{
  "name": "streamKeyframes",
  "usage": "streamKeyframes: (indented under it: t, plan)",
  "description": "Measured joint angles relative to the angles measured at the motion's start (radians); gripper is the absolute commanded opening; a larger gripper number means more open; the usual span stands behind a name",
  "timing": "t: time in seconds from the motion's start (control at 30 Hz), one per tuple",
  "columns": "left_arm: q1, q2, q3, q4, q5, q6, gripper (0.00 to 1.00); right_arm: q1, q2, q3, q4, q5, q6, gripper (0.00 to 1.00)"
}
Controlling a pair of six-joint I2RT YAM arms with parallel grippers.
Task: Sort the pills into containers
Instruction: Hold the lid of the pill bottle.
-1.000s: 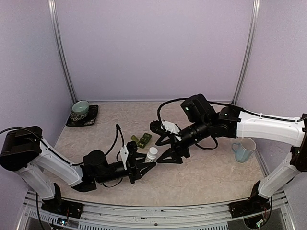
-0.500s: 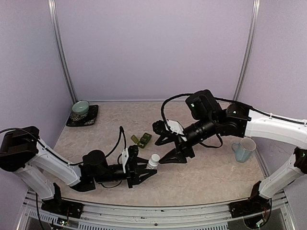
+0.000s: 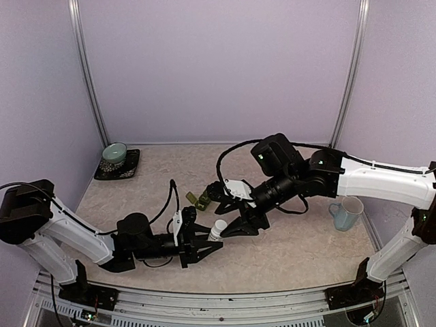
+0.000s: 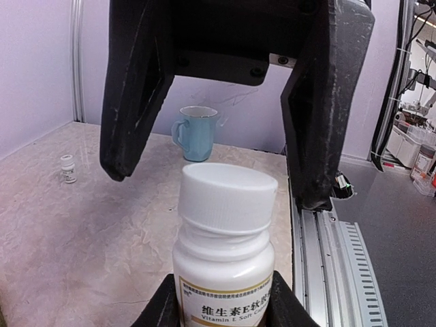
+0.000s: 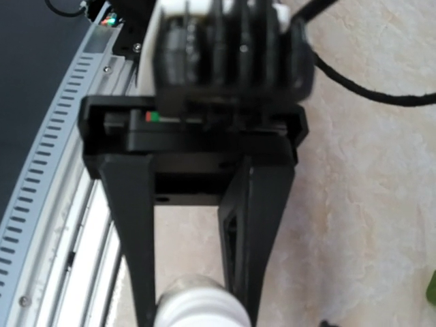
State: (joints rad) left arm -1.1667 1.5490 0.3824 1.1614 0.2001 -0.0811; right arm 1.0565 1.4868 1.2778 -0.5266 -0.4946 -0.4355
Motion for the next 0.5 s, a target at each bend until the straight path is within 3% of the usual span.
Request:
streamKeyframes:
  t: [0.5]
  plan:
    - [0.0, -0.009, 0.002, -0.03, -0.003, 0.0, 0.3, 0.002, 0.014, 0.0, -0.005, -0.007, -0.015, 0.28]
